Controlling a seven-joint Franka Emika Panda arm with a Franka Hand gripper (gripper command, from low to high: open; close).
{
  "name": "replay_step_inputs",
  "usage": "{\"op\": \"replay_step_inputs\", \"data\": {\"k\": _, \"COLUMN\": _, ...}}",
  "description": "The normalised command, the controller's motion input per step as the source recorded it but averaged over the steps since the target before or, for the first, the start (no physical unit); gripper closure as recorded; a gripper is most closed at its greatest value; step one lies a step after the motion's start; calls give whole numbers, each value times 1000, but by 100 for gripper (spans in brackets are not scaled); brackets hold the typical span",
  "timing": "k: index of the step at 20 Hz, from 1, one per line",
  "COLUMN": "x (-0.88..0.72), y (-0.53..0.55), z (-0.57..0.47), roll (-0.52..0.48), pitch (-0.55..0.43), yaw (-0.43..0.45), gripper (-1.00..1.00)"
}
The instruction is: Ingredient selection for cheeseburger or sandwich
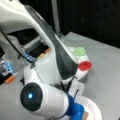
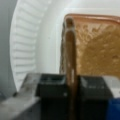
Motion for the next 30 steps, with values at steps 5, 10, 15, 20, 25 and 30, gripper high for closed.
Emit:
{"op": "replay_step_inputs", "data": {"k": 5, "x": 217, "y": -211, "z": -62, "roll": -67, "pitch": 54, "yaw": 232, "gripper": 100}}
{"op": "replay_step_inputs", "data": {"k": 10, "x": 240, "y": -192, "z": -145, "roll": -82, "pitch": 11, "yaw": 228, "gripper": 100}}
{"op": "replay_step_inputs", "data": {"k": 15, "x": 219, "y": -162, "z": -60, "roll": -65, "pitch": 28, "yaw": 203, "gripper": 100}}
{"op": "replay_step_inputs", "data": {"k": 20, "x": 227, "y": -131, "z": 18, "roll": -52, "pitch": 37, "yaw": 177, "gripper": 100}}
{"op": "replay_step_inputs", "data": {"k": 25, "x": 196, "y": -122, "z": 24, "roll": -52, "pitch": 45, "yaw": 176, "gripper": 100}}
{"op": "replay_step_inputs", "data": {"k": 30, "x": 173, "y": -126, "z": 46, "roll": -57, "pitch": 48, "yaw": 180, "gripper": 100}}
